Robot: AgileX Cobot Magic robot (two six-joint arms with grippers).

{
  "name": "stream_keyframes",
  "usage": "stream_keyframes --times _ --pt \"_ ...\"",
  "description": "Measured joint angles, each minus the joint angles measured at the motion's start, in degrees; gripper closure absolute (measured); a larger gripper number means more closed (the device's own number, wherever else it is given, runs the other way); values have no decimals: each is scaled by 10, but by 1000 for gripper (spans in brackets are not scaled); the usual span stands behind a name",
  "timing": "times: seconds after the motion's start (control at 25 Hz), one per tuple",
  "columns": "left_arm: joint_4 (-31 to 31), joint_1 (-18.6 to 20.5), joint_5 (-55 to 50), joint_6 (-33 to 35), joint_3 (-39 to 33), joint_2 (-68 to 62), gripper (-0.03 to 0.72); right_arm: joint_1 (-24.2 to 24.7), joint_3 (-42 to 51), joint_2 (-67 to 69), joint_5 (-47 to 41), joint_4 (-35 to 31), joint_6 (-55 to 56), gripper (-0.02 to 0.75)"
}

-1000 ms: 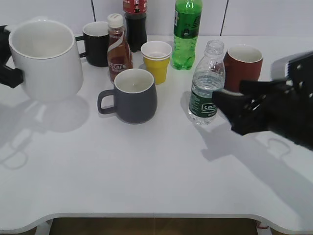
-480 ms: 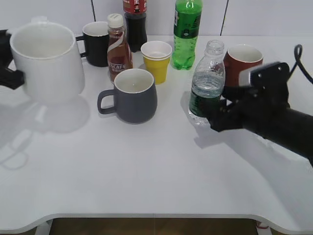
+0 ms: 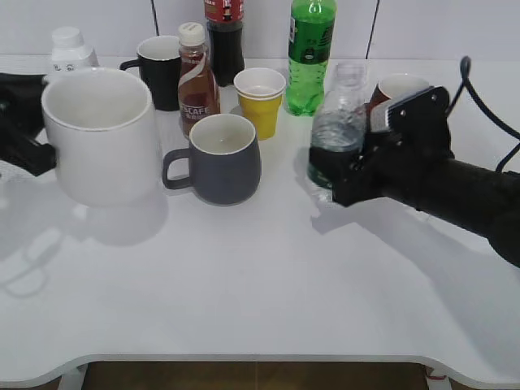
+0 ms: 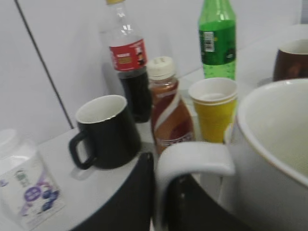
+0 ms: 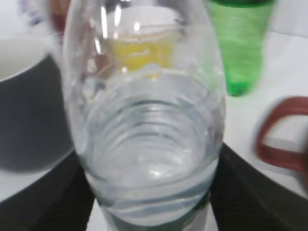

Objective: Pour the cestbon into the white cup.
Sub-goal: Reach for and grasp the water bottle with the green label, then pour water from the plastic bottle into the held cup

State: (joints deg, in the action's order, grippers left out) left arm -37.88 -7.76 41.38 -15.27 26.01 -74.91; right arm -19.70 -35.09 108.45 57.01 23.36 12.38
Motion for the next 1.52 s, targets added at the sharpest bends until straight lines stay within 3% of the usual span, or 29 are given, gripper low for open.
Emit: stream_keyframes --times 0.2,0.36,0.56,0.88,1.52 --pt "-9 -55 -27 -7 0 0 652 -5 1 -38 -14 124 2 258" --pt "-2 -116 -66 -7 0 0 652 -34 -15 -134 -133 135 -17 258" --pt "38 -171 -74 -7 0 0 652 -107 -82 -213 -294 140 -97 258" --pt "62 -184 -134 -9 0 0 652 -170 -151 -224 -438 142 -267 258" --pt "71 -237 -203 -9 25 0 652 -189 -153 -224 -457 142 -542 258"
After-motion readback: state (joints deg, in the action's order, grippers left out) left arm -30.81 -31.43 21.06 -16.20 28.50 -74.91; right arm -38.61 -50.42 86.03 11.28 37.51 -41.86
